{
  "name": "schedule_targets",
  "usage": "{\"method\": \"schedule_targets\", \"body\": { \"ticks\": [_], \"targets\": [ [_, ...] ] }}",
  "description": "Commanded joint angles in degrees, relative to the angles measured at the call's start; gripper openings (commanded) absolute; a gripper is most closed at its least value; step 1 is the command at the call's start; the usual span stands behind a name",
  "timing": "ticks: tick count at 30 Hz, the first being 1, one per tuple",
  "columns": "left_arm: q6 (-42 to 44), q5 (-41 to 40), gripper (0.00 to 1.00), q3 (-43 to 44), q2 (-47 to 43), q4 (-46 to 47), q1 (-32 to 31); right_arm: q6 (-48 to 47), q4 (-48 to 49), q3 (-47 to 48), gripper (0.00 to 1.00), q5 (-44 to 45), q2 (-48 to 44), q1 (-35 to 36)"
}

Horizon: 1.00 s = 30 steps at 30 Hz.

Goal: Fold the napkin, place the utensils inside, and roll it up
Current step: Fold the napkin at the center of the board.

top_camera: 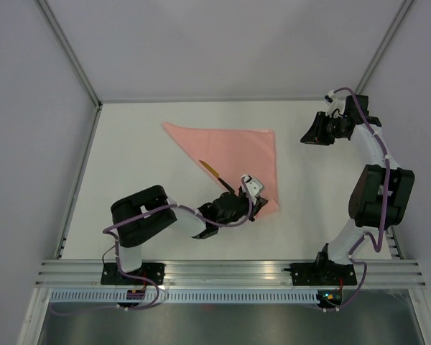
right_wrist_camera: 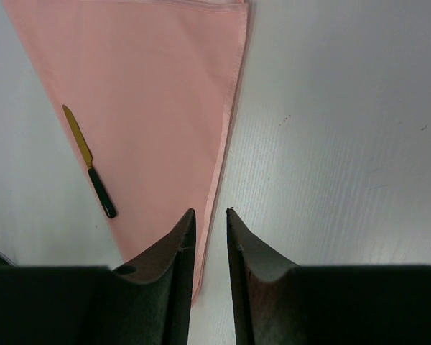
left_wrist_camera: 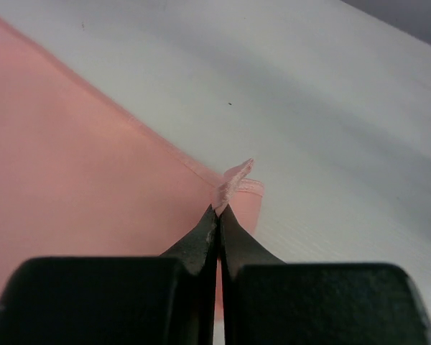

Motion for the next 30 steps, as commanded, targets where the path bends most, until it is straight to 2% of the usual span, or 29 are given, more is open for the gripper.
{"method": "schedule_targets", "body": {
  "ticks": [1, 7, 15, 30],
  "targets": [
    [-13.4, 2.8, 0.02, -2.1, -3.4, 4.2, 3.1, 0.7, 1.4, 0.1, 0.3, -0.4, -2.1, 0.0],
    [-20.1, 2.1, 0.02, -2.9, -5.8, 1.9, 10.6, 0.7, 1.3, 0.2, 0.29, -0.5, -2.1, 0.0],
    [-26.2, 5.8, 0.02, -3.0, -5.3, 1.0, 21.4, 0.9, 1.4, 0.5, 0.29, -0.7, -2.2, 0.1],
    [-29.9, 13.3, 0.03, -2.9, -2.9, 0.0, 34.4, 0.8, 1.5, 0.4, 0.29, -0.7, -2.1, 0.1]
  ]
}}
